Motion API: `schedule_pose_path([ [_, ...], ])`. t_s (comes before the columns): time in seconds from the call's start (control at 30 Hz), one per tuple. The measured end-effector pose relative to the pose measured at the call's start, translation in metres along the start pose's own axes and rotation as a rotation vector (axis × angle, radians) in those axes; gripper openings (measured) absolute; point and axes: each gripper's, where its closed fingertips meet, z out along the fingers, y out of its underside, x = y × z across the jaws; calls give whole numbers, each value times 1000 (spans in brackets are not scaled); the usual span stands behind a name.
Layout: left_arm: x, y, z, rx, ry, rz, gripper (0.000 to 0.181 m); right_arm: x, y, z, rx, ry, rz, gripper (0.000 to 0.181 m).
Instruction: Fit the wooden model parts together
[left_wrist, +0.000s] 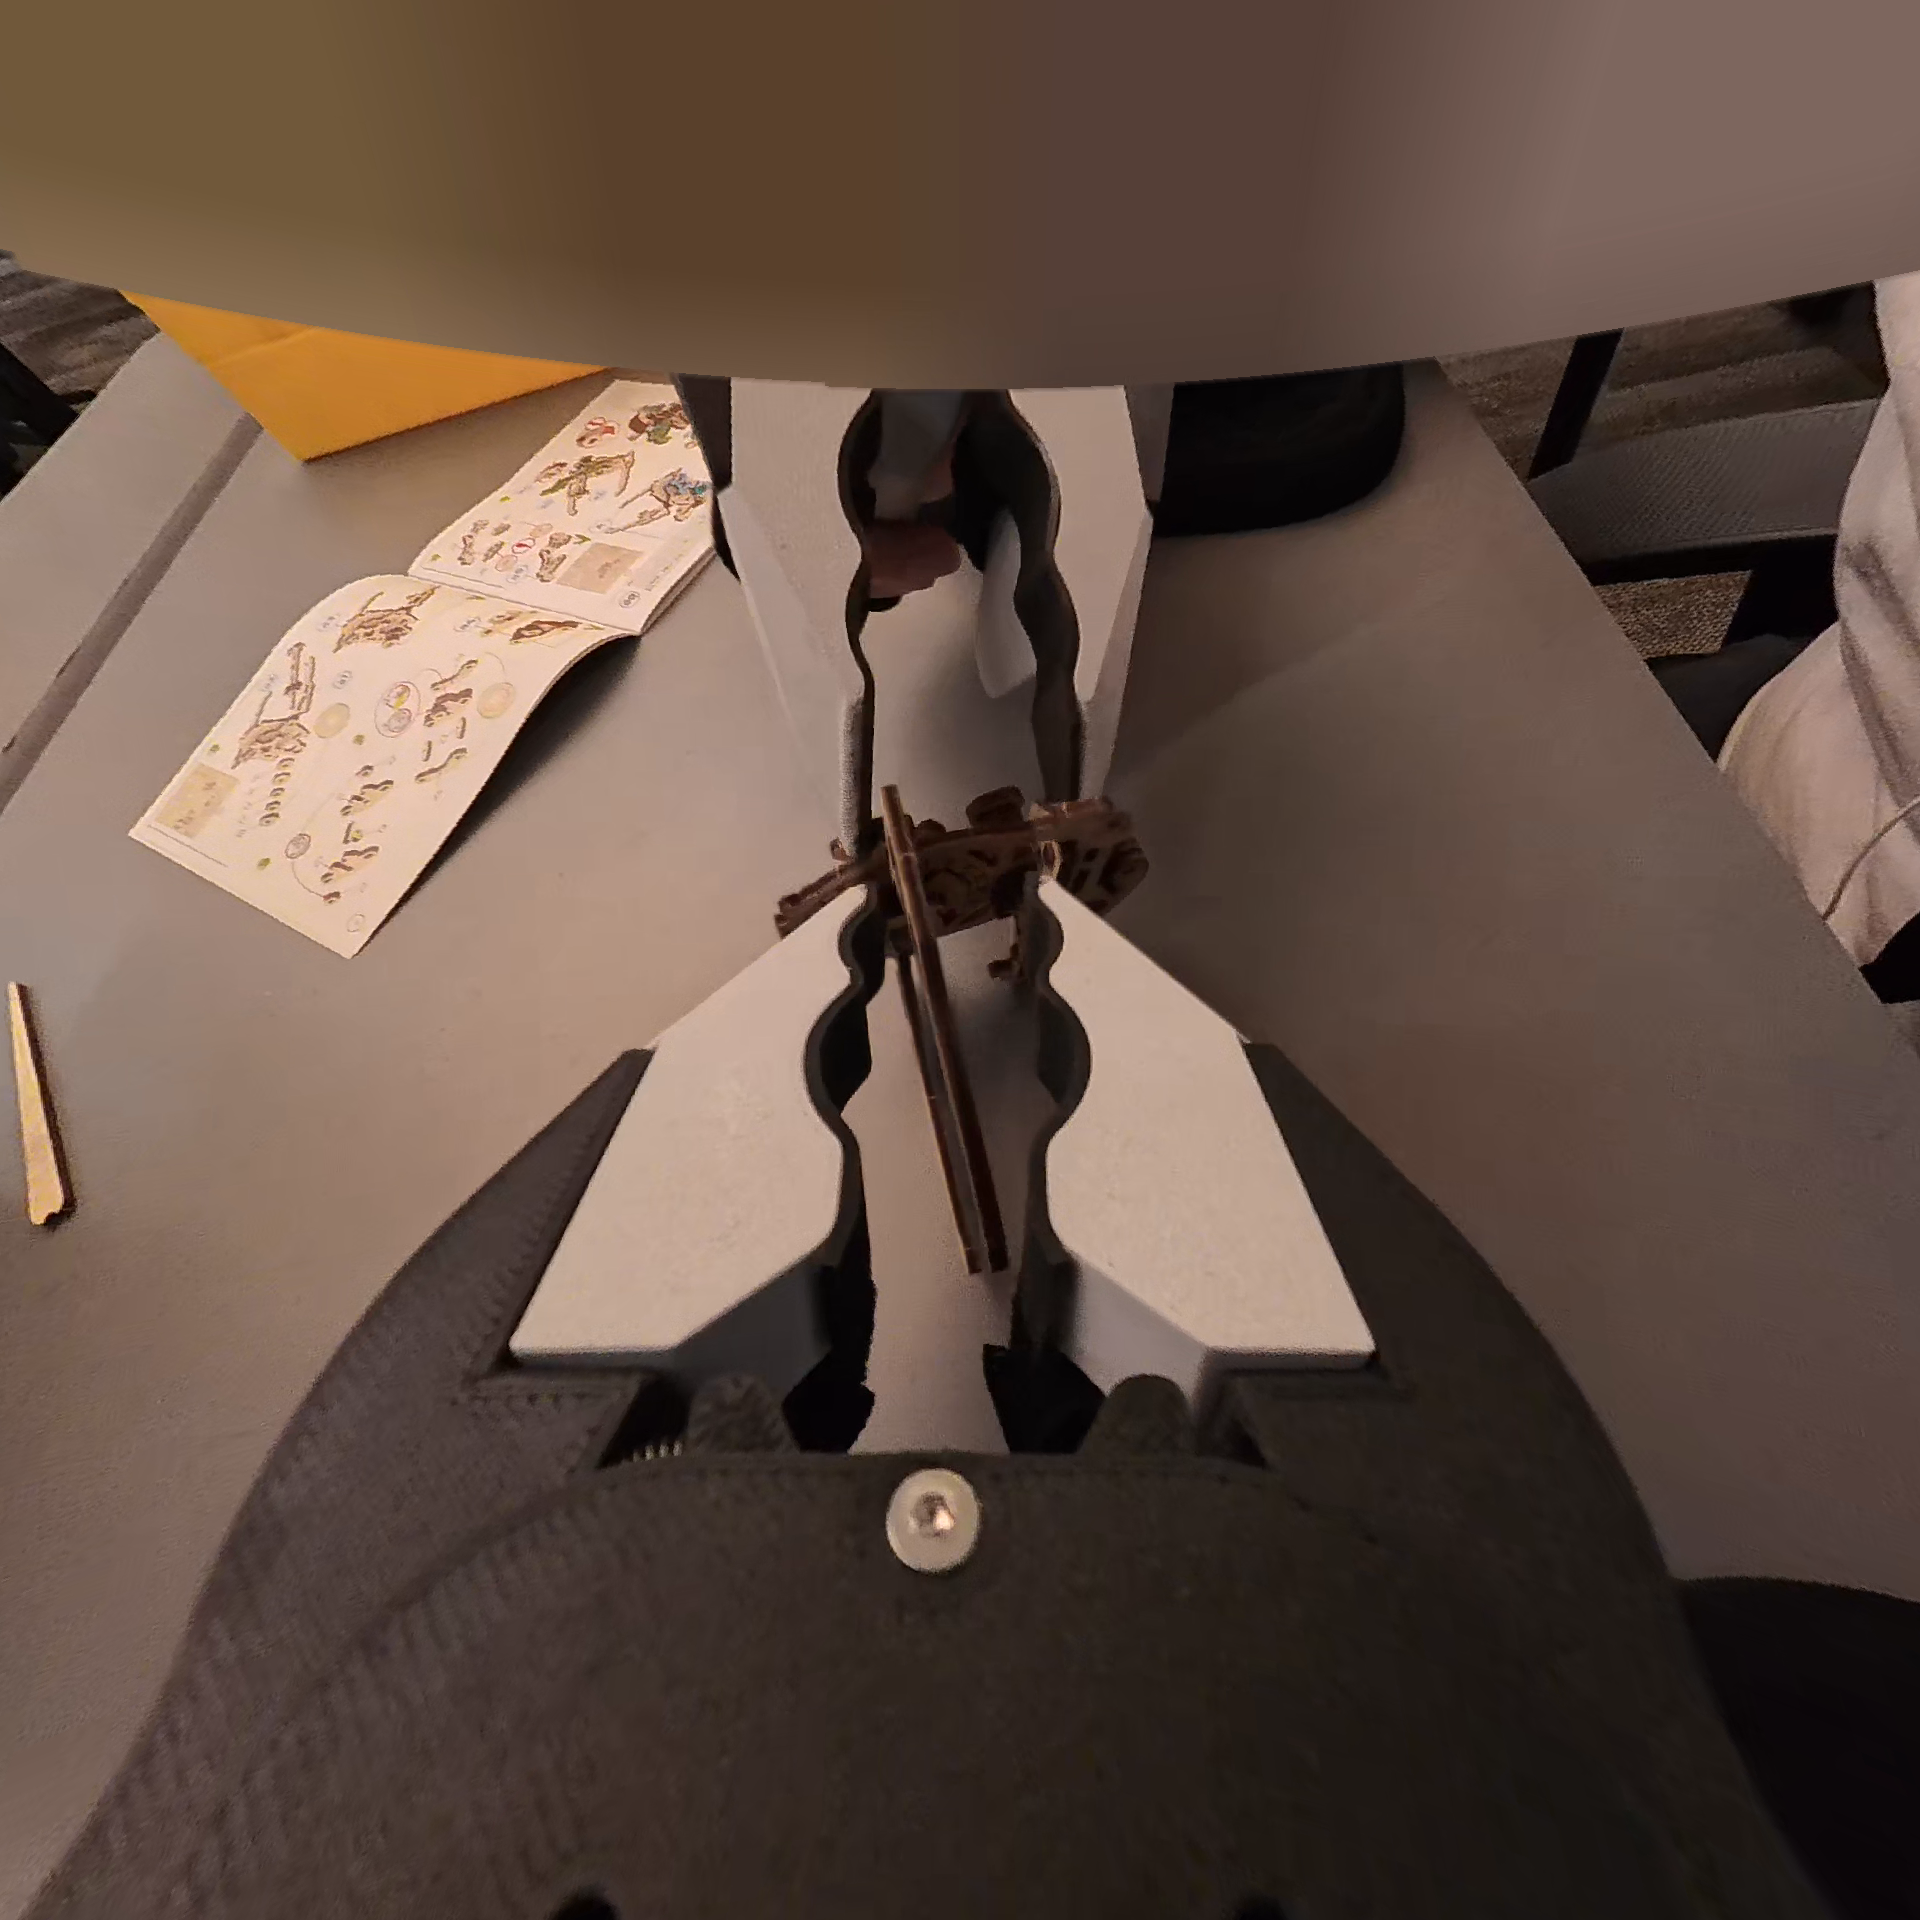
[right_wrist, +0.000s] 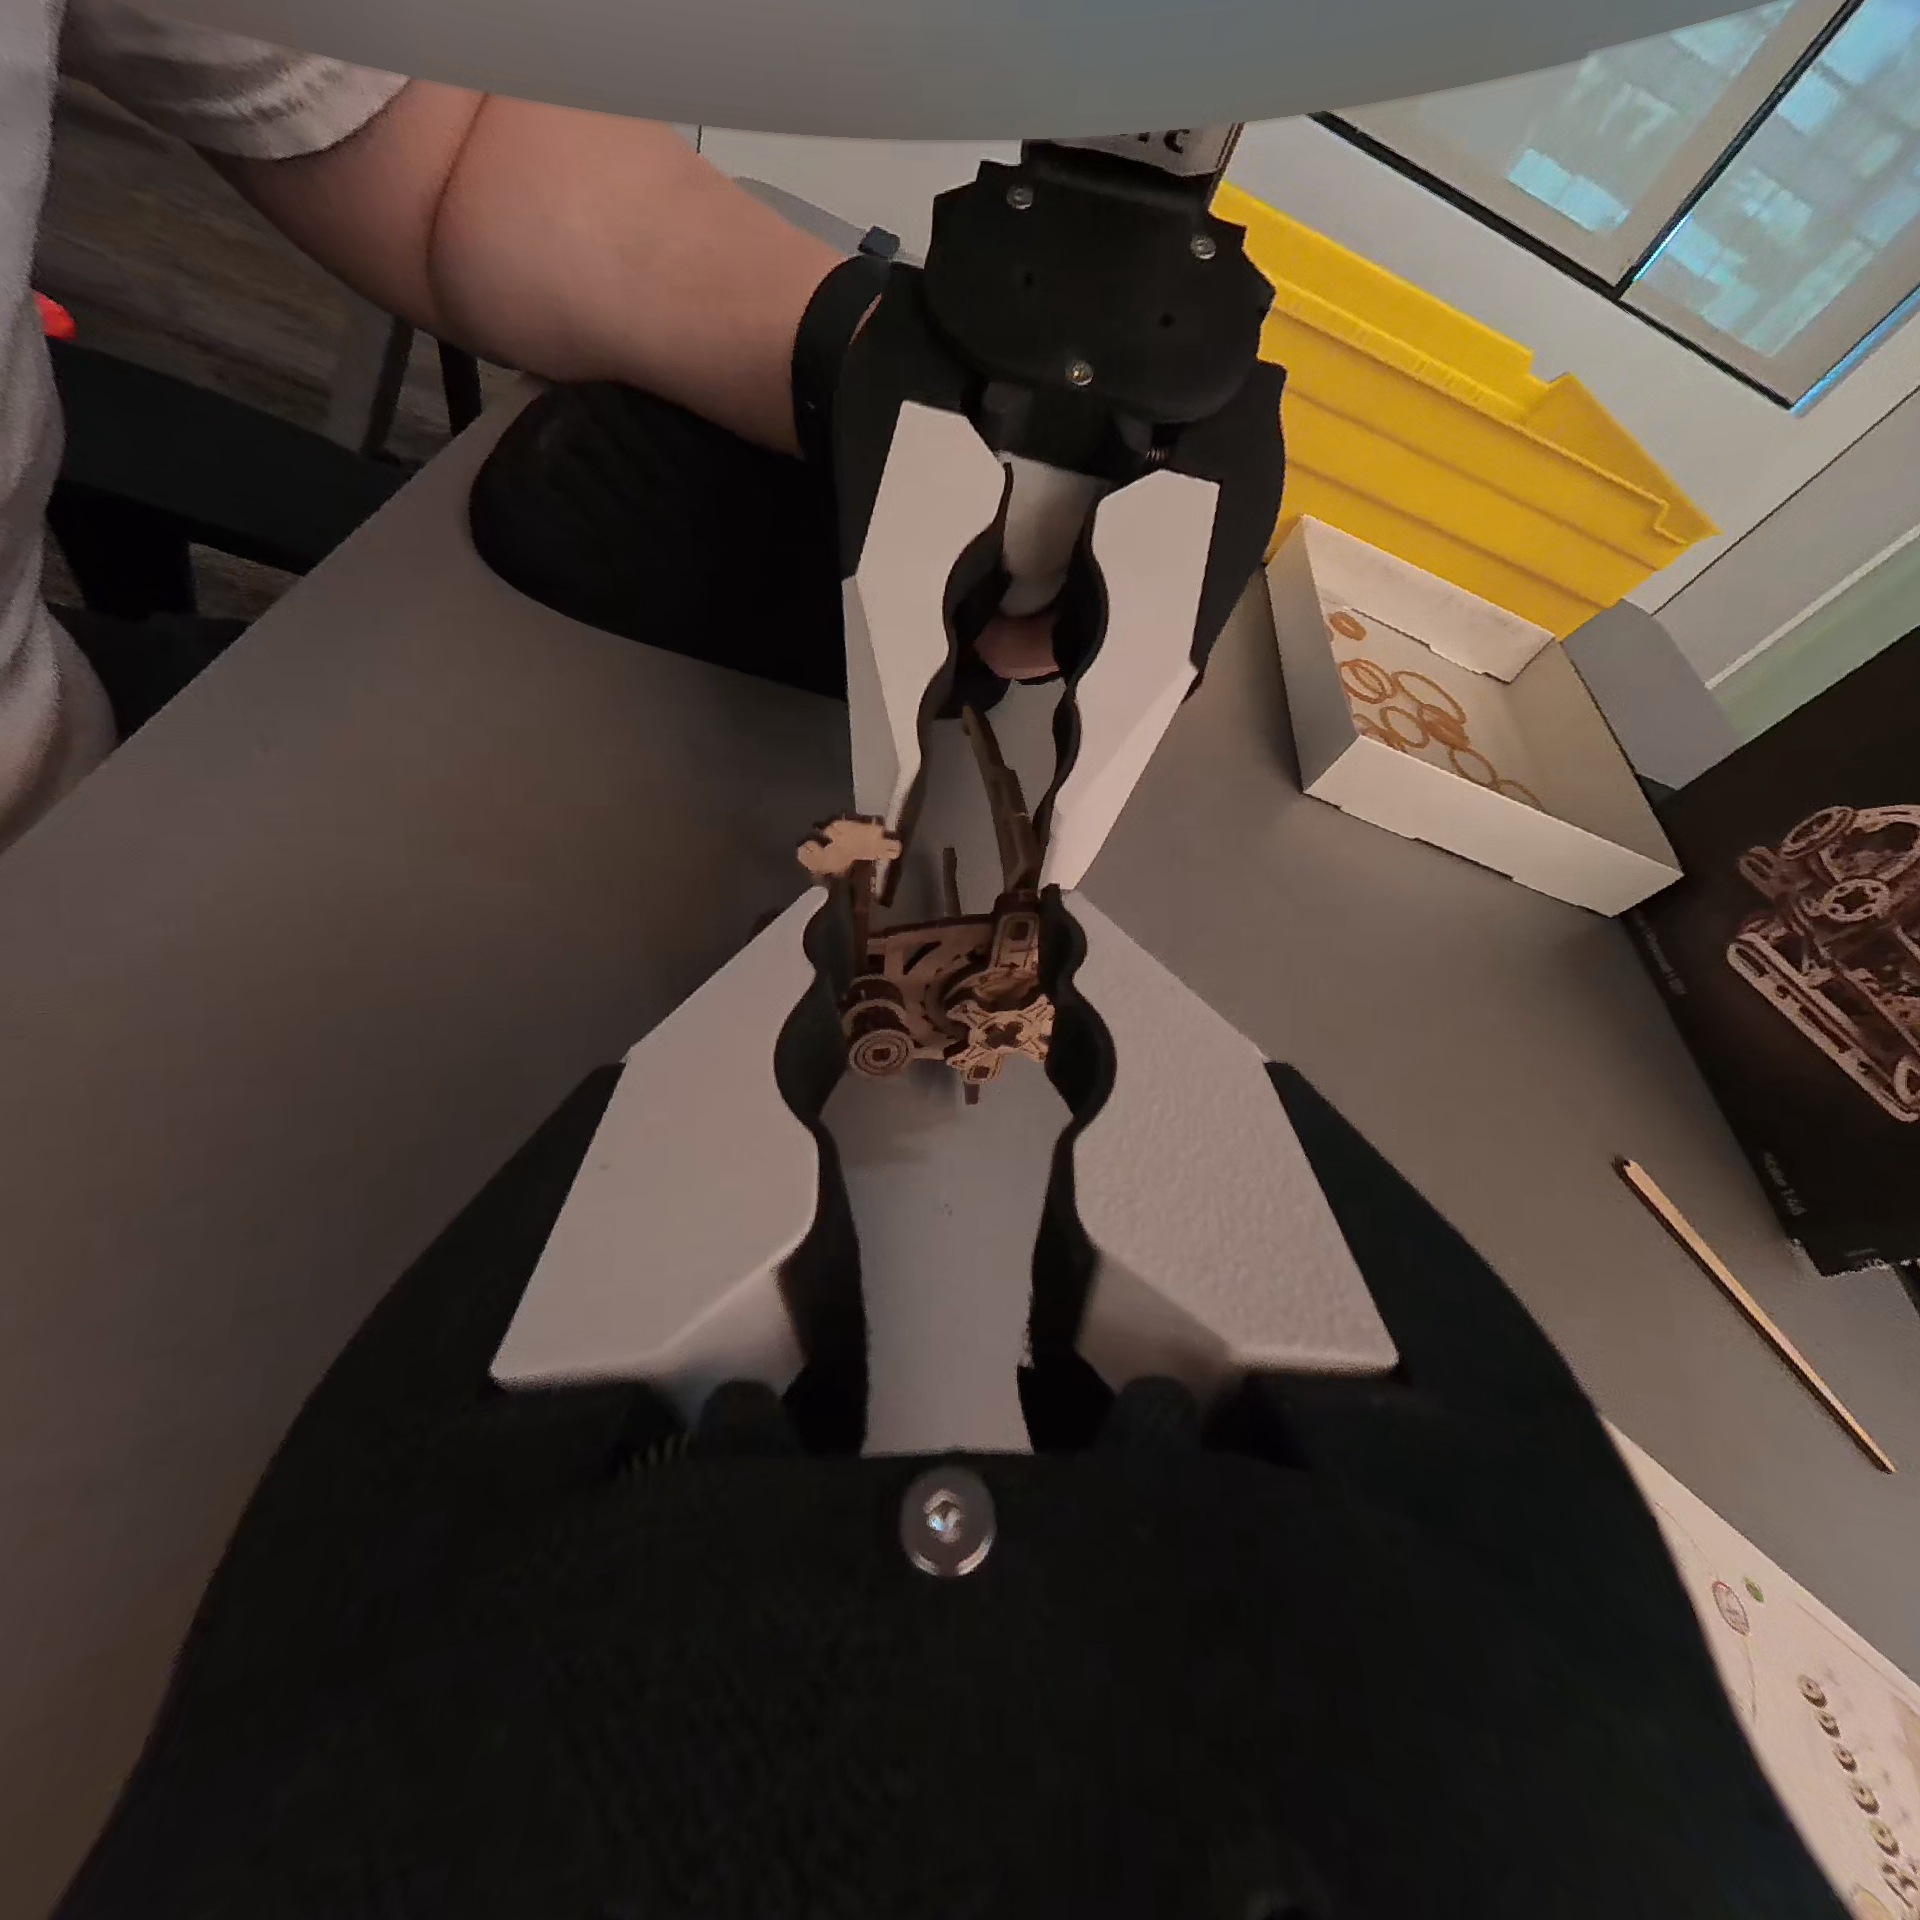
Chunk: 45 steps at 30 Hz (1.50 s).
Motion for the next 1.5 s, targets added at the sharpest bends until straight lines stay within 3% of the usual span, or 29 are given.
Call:
schedule_pose_path([
  [0.23, 1, 3, -3, -14, 9, 13, 17, -3, -2, 3, 24, -53, 119, 35],
  [0.9, 8, -2, 1, -5, 22, 46, 19, -13, 0, -1, -41, -18, -120, 38],
  [1.5, 10, -1, 1, -25, -6, 103, 15, -16, -2, 0, -48, -15, -123, 37],
])
